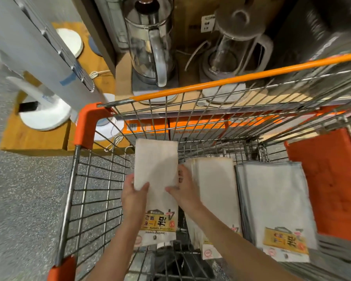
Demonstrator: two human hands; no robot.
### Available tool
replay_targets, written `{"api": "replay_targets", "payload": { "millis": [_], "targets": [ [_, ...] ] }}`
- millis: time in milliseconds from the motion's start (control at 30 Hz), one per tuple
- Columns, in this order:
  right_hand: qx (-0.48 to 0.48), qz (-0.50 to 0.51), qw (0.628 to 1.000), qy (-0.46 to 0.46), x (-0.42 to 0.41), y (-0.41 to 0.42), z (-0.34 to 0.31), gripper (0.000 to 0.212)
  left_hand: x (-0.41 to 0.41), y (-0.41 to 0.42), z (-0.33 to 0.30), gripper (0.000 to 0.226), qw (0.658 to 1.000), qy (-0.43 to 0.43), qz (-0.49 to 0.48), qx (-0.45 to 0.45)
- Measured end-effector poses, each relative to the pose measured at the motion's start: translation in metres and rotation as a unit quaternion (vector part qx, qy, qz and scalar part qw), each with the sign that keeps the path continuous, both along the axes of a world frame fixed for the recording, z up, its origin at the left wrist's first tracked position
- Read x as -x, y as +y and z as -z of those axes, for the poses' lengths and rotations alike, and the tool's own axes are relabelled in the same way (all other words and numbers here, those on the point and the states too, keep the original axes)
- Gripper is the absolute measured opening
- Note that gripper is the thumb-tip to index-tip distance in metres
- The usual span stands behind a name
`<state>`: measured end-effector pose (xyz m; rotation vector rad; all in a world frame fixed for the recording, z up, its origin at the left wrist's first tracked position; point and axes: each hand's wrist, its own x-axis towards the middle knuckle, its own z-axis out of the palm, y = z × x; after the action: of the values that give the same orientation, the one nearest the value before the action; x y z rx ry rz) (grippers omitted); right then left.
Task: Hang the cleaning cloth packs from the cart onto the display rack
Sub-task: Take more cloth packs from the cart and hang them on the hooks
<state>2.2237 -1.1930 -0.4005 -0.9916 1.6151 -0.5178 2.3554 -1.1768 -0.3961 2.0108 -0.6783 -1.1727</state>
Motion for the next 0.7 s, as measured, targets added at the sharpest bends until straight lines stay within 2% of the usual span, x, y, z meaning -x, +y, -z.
{"api": "replay_targets", "payload": {
  "millis": [100,267,400,533,633,700],
  "targets": [
    [0.016,0.031,0.998,-0.048,0.02,0.002,-0.029,0.056,0.012,-0.002,-0.027,0.028,0.998,0.058,-0.009,0.006],
    [0.002,0.076,0.997,-0.031,0.087,0.004,-0.049,0.062,0.067,-0.001,-0.043,0.022,0.987,0.157,0.007,-0.017],
    [-0.028,0.077,0.997,0.004,0.132,0.017,-0.04,0.054,0.115,0.011,-0.032,0.033,0.977,0.202,0.05,-0.038],
    [-0.056,0.08,0.995,0.024,0.149,0.021,-0.02,0.053,0.135,0.021,-0.009,0.04,0.972,0.152,0.143,-0.112],
    [-0.076,0.079,0.993,0.039,0.152,0.026,-0.01,0.049,0.135,0.023,0.004,0.051,0.963,0.03,0.231,-0.137],
    [-0.085,0.061,0.993,0.047,0.154,0.028,-0.005,0.052,0.132,0.024,0.006,0.06,0.959,0.015,0.251,-0.131]
  ]
}}
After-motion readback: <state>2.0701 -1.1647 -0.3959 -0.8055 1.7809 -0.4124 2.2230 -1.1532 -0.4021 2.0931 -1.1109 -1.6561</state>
